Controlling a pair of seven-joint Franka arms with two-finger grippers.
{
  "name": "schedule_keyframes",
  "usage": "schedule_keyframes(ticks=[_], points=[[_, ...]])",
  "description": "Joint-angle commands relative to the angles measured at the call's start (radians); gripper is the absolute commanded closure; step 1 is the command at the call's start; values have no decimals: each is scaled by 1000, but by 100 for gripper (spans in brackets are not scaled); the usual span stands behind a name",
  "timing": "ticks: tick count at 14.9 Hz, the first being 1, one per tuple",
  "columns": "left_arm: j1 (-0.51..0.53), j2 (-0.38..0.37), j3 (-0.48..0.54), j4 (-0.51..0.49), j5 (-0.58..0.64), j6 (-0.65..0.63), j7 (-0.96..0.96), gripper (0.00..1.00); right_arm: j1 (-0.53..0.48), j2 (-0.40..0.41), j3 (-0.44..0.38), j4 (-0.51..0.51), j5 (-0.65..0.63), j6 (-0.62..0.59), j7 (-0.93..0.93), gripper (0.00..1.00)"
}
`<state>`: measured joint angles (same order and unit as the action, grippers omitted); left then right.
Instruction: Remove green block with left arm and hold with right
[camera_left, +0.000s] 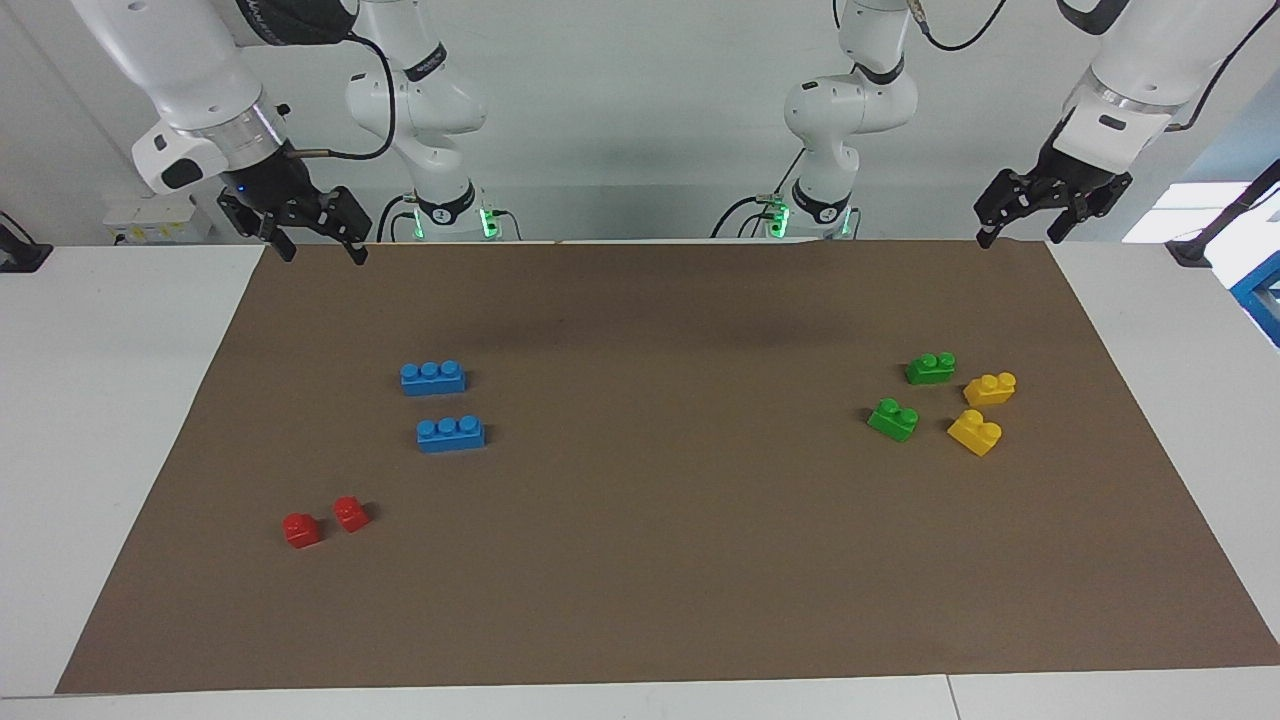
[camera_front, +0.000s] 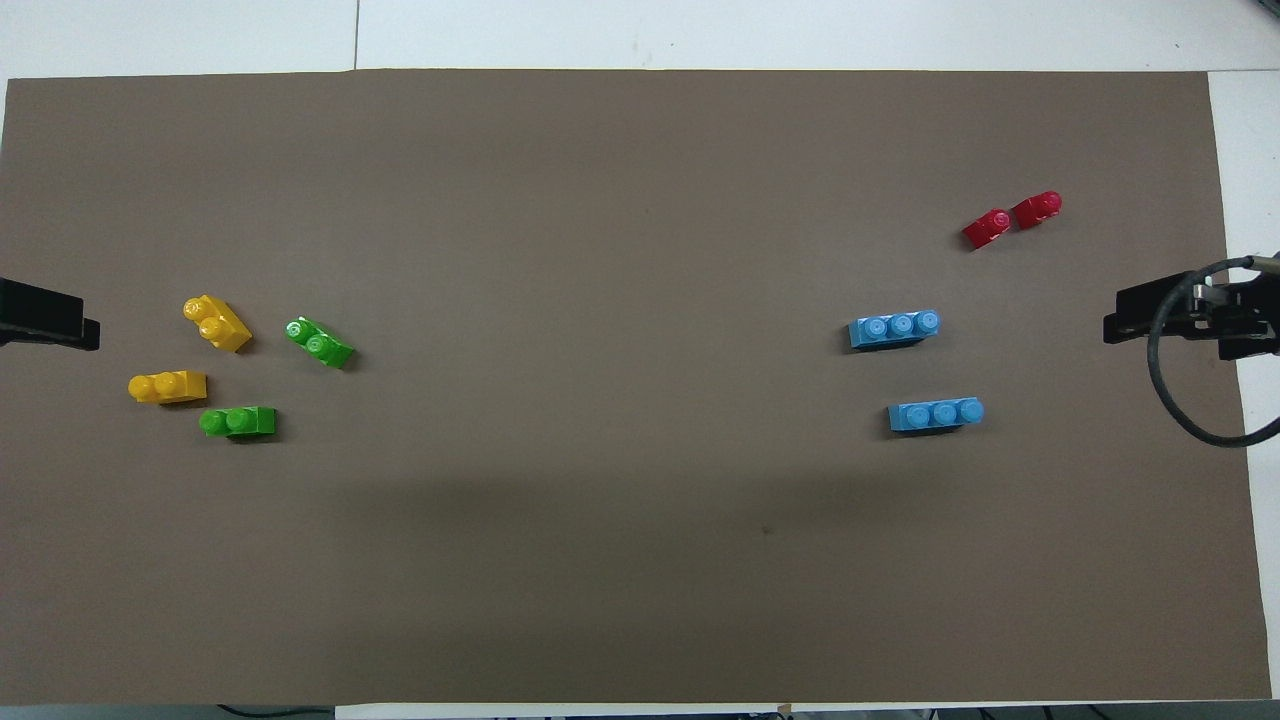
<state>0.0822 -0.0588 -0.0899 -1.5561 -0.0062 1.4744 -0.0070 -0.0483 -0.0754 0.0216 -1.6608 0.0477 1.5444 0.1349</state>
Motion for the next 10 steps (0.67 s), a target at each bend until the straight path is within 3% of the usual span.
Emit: schedule_keyframes(ticks=[1, 10], points=[[-10, -1, 3, 11, 17, 3, -7, 0, 10, 25, -8, 41, -35, -24, -14, 1], [-12, -3, 3, 11, 19, 6, -5, 0, 1, 19, -17, 35, -85, -38, -24, 1]])
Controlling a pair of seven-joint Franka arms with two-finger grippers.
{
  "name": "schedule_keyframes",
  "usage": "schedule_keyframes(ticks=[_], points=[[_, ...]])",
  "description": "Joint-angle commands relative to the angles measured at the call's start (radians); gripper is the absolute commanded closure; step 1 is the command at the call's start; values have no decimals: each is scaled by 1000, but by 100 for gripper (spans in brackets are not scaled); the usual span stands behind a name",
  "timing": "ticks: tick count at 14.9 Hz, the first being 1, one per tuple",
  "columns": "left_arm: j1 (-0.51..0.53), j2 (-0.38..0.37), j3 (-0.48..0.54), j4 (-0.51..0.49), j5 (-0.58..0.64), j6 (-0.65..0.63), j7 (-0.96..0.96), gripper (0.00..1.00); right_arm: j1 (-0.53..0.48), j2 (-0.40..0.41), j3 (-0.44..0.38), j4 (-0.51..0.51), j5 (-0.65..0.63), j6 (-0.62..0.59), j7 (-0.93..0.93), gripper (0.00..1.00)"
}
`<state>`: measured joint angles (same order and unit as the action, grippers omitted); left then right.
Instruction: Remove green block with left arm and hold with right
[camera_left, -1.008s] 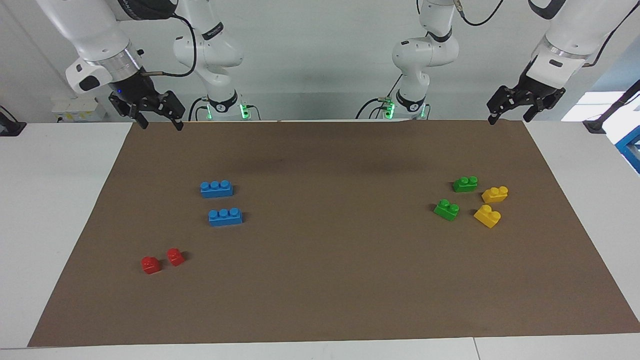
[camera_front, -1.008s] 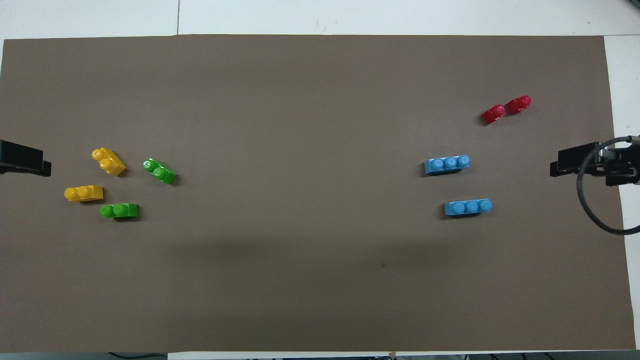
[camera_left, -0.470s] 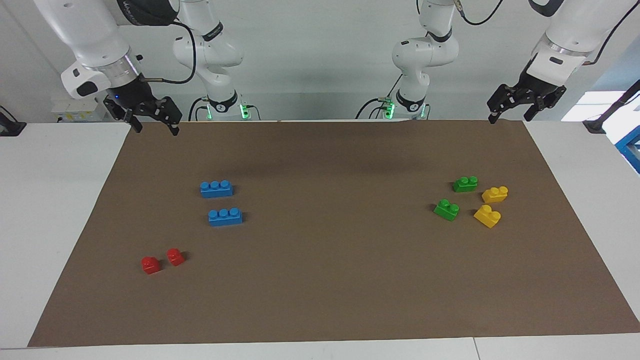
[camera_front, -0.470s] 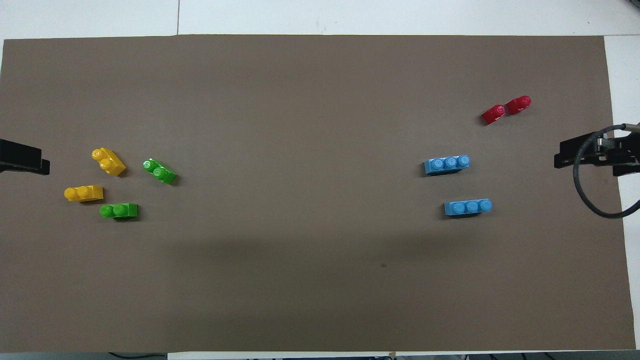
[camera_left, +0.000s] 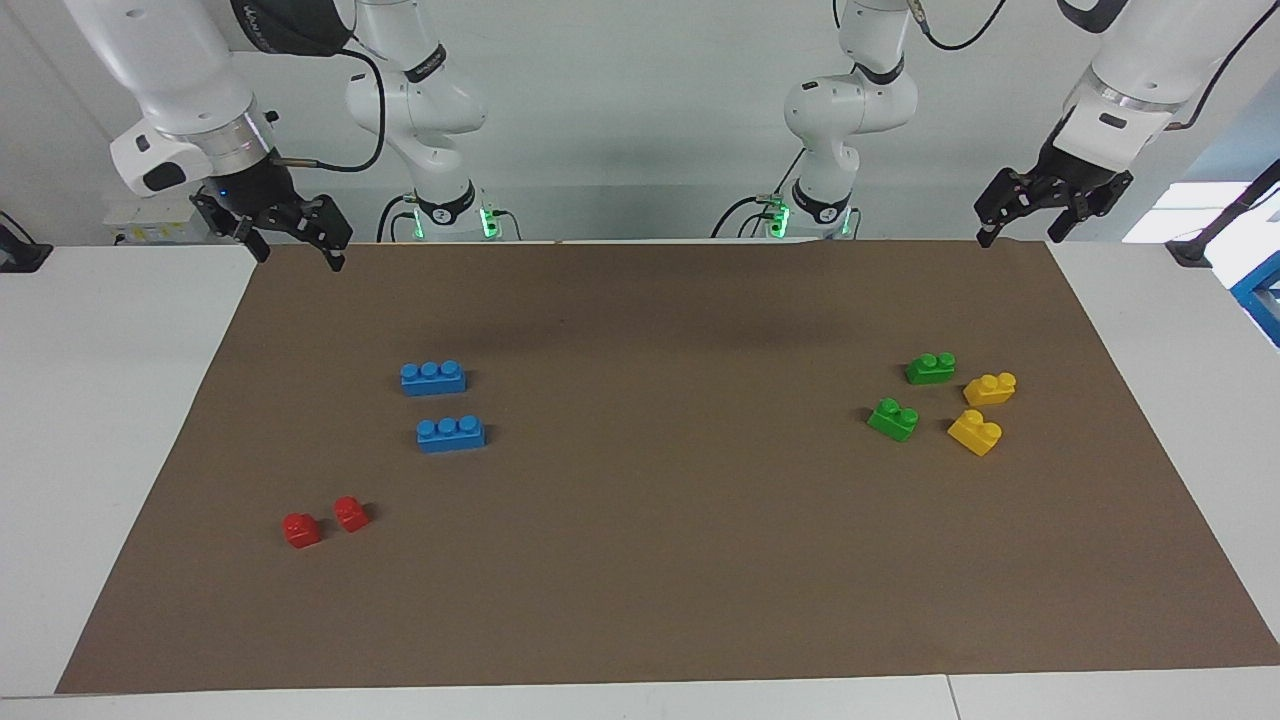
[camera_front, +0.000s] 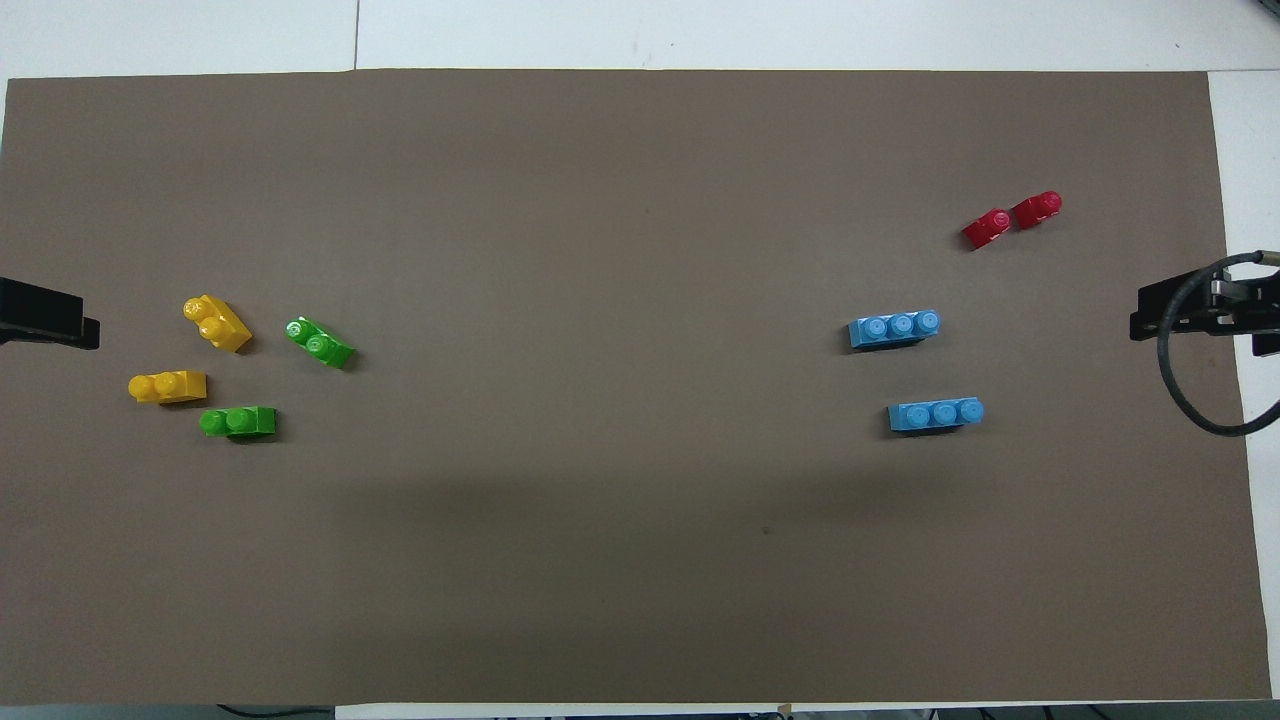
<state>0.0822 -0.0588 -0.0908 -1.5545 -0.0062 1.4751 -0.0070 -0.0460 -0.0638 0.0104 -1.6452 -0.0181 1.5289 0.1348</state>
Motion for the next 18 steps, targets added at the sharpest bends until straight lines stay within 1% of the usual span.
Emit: schedule_keyframes(ticks=[1, 8, 18], points=[[-12, -3, 3, 10, 19, 5, -5, 0, -2, 7, -6, 21, -19, -21, -24, 1], [-12, -3, 3, 10, 17, 10, -5, 0, -5, 10, -4, 24, -19, 60, -64, 1], [-10, -3, 3, 10, 14, 13, -7, 0, -14, 1, -6, 15, -19, 42, -93, 1]])
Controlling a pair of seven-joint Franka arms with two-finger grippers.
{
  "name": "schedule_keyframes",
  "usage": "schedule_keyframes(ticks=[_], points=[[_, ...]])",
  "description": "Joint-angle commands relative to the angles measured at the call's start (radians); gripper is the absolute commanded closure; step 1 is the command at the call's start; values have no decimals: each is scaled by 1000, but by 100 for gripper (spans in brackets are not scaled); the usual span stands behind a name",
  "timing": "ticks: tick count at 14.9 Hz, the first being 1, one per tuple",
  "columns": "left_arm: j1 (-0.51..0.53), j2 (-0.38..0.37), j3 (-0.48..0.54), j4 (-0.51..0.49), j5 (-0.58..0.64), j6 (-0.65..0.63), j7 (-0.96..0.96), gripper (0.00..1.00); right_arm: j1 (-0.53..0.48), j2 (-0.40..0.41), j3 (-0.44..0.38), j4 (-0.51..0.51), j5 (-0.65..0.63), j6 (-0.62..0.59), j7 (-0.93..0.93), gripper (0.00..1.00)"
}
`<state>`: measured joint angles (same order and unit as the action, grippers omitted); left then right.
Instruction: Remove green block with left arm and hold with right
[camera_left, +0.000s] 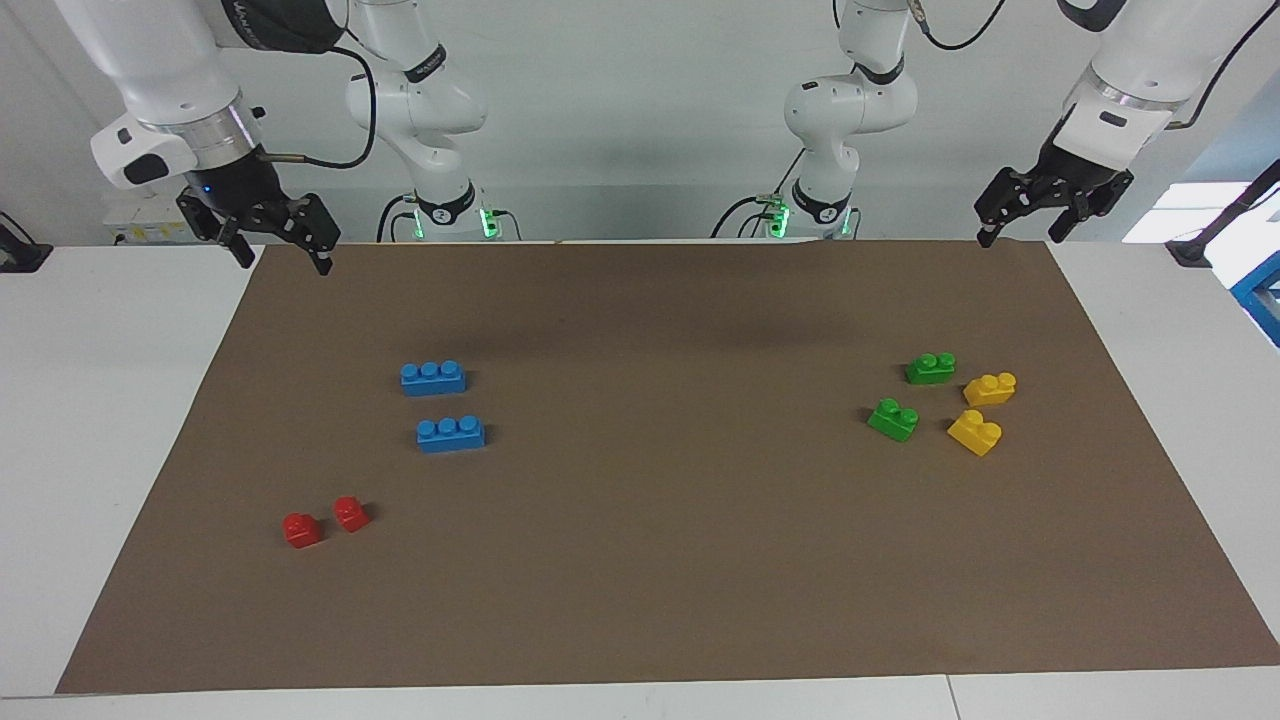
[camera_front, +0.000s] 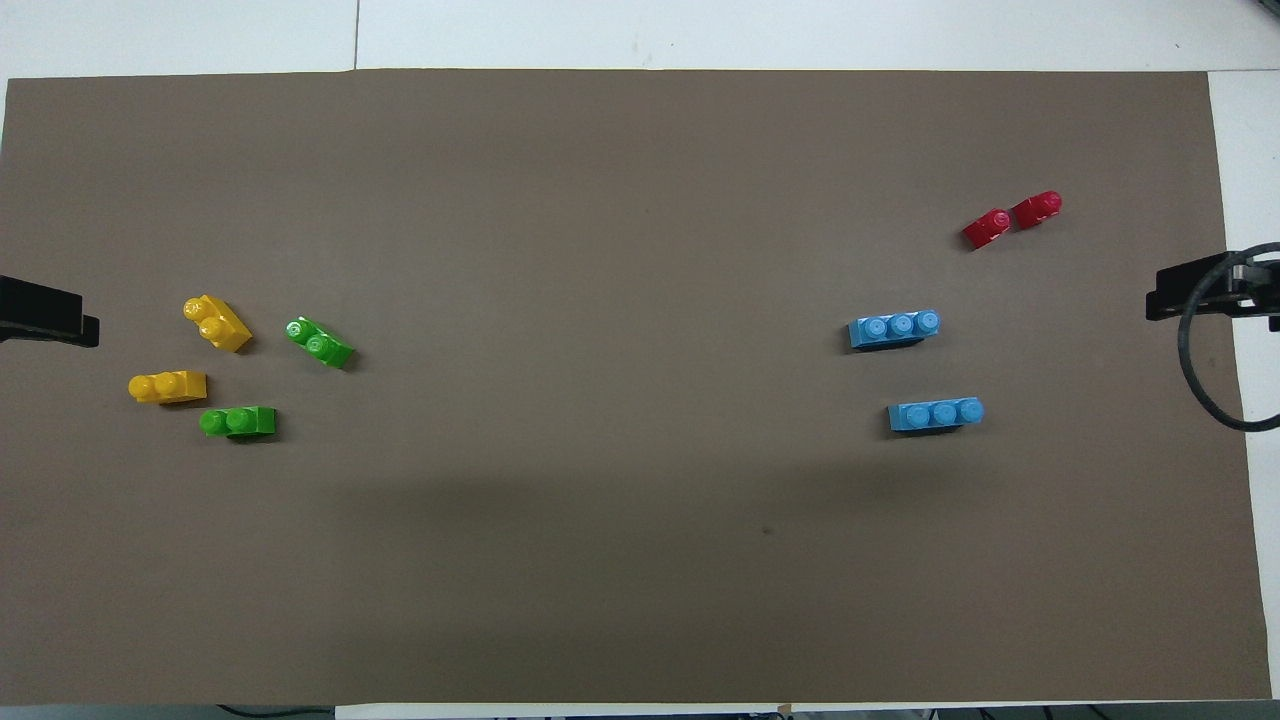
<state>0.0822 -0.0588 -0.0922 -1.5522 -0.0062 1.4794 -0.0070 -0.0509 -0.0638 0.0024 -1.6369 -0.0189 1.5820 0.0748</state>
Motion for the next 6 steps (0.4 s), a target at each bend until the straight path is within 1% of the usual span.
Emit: schedule_keyframes(ticks=[1, 6], points=[[-12, -3, 3, 7, 14, 9, -7, 0, -9, 1, 4, 5, -15, -11, -27, 1], [-12, -3, 5, 7, 14, 9, -7, 0, -14, -2, 4, 0, -7, -17, -23, 0]])
